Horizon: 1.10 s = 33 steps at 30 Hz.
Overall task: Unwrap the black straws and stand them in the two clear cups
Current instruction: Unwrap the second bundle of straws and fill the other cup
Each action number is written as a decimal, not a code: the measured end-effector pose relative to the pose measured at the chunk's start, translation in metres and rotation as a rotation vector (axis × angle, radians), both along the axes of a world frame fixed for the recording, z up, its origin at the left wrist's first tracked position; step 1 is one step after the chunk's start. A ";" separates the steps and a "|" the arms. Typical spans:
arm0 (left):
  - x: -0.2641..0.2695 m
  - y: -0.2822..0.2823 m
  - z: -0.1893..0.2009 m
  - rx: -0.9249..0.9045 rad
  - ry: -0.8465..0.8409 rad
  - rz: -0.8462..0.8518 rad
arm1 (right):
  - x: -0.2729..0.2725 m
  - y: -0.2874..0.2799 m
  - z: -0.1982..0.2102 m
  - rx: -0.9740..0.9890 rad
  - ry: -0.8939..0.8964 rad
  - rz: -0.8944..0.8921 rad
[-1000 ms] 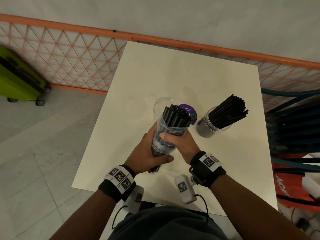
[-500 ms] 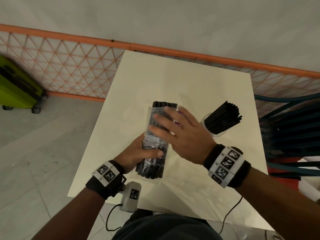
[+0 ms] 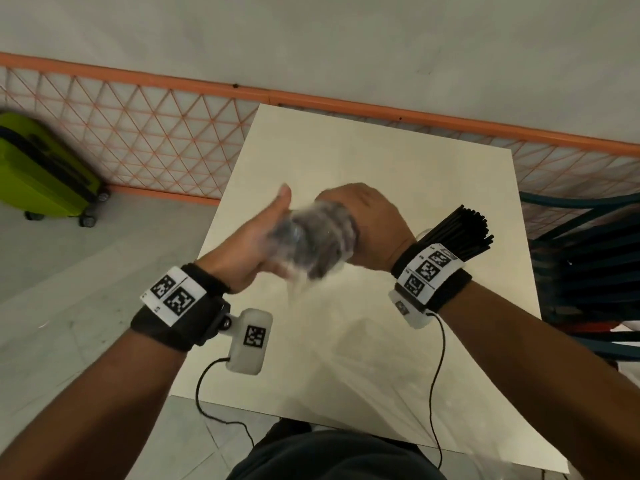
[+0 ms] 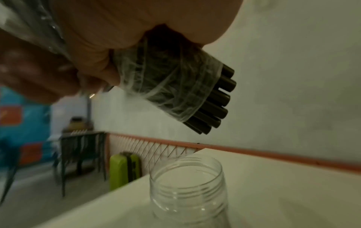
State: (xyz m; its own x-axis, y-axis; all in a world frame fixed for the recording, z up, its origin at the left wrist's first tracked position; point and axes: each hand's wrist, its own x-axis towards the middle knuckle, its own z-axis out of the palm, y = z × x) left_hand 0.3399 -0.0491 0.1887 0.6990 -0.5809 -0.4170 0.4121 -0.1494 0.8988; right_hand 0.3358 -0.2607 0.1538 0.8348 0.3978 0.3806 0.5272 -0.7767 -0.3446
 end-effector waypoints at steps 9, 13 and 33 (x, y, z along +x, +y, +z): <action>0.046 -0.050 0.003 0.123 -0.344 -0.032 | 0.023 -0.009 -0.011 1.066 0.369 -0.517; 0.052 -0.063 -0.005 0.174 -0.382 0.058 | 0.028 -0.004 -0.027 1.246 0.426 -0.552; -0.031 0.015 -0.097 0.446 -0.349 0.183 | 0.016 -0.001 -0.057 1.099 0.488 -0.625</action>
